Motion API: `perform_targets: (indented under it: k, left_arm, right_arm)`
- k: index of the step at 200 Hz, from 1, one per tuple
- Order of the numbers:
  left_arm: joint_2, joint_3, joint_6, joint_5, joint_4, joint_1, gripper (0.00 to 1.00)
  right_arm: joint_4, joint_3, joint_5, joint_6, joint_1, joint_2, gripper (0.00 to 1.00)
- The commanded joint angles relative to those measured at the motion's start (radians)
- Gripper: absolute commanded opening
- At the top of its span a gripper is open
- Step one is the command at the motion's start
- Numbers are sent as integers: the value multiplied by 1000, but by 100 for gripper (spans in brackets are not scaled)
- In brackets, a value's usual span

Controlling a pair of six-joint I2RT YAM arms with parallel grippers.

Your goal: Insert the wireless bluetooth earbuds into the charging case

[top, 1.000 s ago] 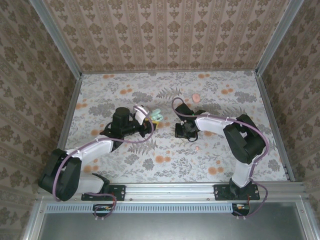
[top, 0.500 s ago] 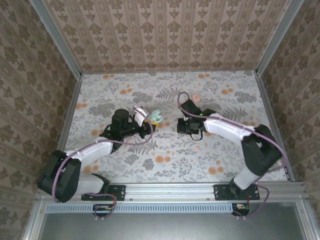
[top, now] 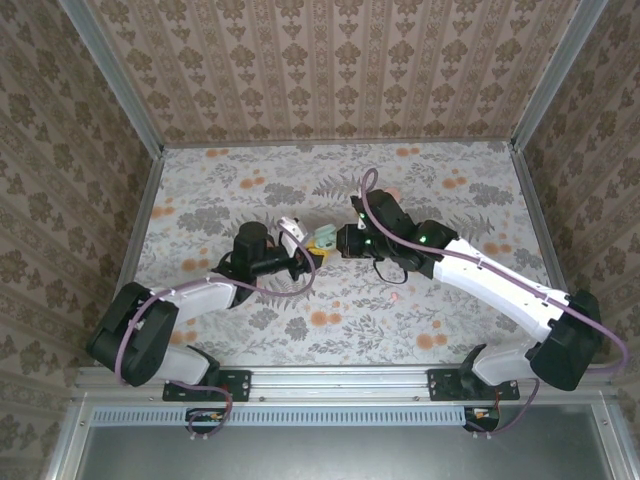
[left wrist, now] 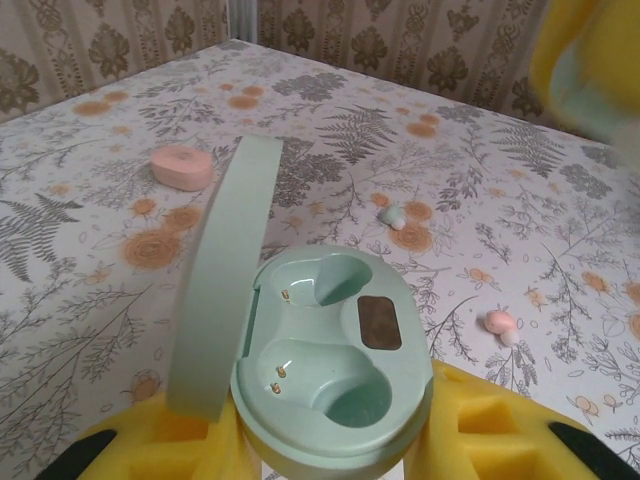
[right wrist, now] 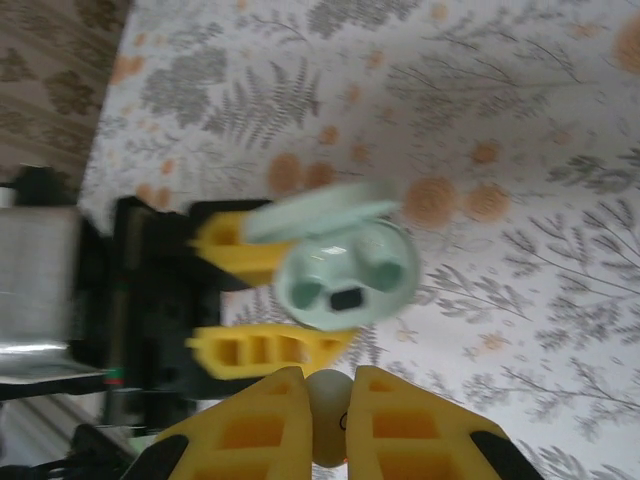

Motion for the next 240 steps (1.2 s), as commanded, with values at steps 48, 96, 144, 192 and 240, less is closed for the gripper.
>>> perform_targets:
  k: [48,96,144,192,240]
  left_arm:
    - [-27,42,42,28,10,-18,11]
    - [-53,43,50,27,-14,-28,11]
    - [-68,43,55,23,-23,-30,11]
    - [-70,45,57,24,-28,-33,11]
    - [-82,36,63,14,-36,-35,11]
  right_arm:
    - [-34,74,8,-9,14,104,9]
    - [0,98,8,-12,27,145,9]
    - [-20,115,31,-22,38,169,9]
    - [-25,120,61,-22,45,182,9]
    - [-133,161,131,-34,63,199,9]
